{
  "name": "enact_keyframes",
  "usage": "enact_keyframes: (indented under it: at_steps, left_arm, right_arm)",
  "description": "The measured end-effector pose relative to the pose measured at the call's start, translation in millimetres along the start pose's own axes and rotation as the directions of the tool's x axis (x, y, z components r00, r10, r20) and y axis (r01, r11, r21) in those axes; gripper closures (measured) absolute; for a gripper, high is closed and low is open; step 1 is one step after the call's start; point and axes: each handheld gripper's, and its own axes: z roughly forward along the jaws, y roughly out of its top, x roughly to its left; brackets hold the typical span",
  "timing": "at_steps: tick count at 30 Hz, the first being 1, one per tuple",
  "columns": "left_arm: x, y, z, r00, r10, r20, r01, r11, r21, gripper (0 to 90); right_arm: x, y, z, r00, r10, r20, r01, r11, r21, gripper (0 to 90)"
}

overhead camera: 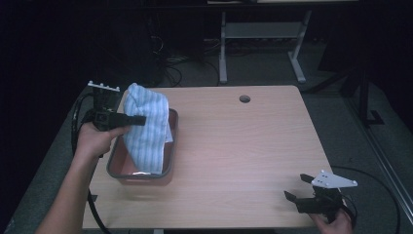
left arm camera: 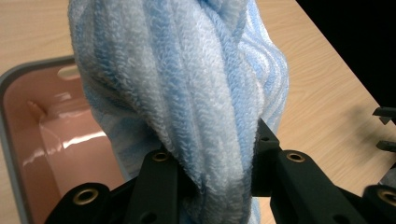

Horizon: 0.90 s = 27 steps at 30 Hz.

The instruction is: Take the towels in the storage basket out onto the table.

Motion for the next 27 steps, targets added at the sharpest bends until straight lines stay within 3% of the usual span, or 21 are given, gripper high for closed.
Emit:
enact_keyframes:
  at_steps: [12, 20, 27]
  left_arm:
    - [-27.7, 17.7, 7.1, 0.9983, 0.052, 0.028, -0.052, 0.9987, 0.004, 70.2]
    - [-53.2, 32.0, 19.9, 0.9927, 0.104, 0.061, -0.106, 0.994, 0.027, 70.2]
    - [-64.8, 37.1, 32.3, 0.9886, 0.125, 0.084, -0.128, 0.9912, 0.033, 70.1]
  right_arm:
    - [-1.8, -0.3, -2.6, 1.0, 0.002, 0.001, -0.002, 1.0, -0.013, 13.9]
    - [-1.0, 0.5, -2.9, 1.0, -0.001, 0.001, 0.001, 1.0, -0.014, 13.9]
    - [-0.6, 0.6, -3.5, 1.0, -0.003, -0.002, 0.003, 1.0, -0.015, 13.9]
